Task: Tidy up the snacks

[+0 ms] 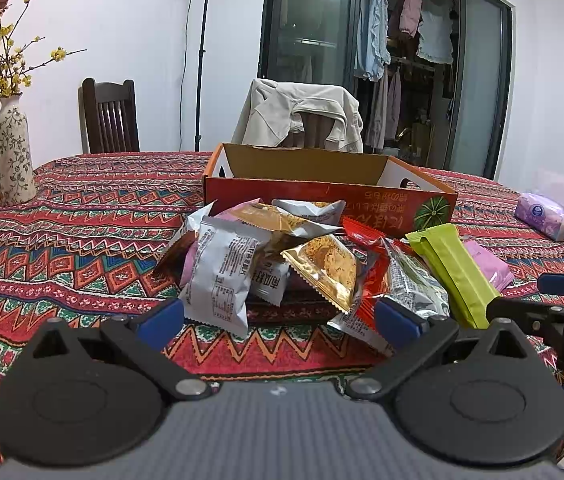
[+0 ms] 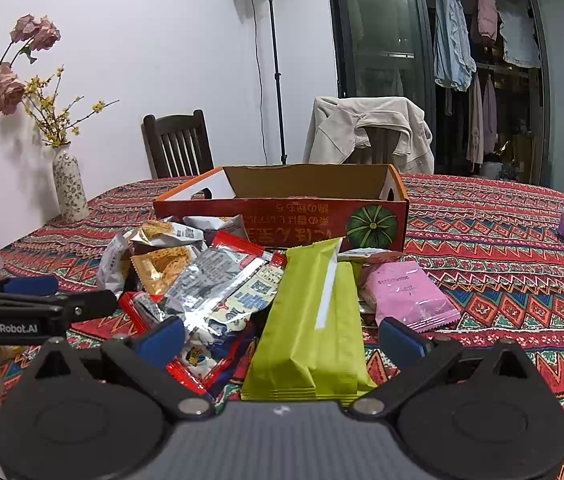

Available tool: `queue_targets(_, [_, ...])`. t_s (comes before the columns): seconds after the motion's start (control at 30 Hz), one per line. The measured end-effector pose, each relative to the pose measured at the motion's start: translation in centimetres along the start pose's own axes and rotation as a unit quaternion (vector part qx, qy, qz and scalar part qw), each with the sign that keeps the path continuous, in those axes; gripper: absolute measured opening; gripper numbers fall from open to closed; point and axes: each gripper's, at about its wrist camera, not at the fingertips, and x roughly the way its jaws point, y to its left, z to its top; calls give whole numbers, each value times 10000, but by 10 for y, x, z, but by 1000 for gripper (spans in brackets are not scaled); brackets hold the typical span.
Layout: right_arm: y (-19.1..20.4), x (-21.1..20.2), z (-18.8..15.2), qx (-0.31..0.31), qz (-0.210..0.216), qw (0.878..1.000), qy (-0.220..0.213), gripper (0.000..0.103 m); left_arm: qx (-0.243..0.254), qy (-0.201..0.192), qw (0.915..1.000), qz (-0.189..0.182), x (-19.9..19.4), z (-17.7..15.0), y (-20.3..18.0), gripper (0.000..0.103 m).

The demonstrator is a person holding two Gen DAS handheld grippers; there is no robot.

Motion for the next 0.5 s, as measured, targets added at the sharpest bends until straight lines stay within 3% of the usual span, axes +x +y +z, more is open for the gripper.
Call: queue_targets(0.5, [-1,-1,1,11,-5,10000,4,103,-1,-7,10000,-16,0,0,1,103])
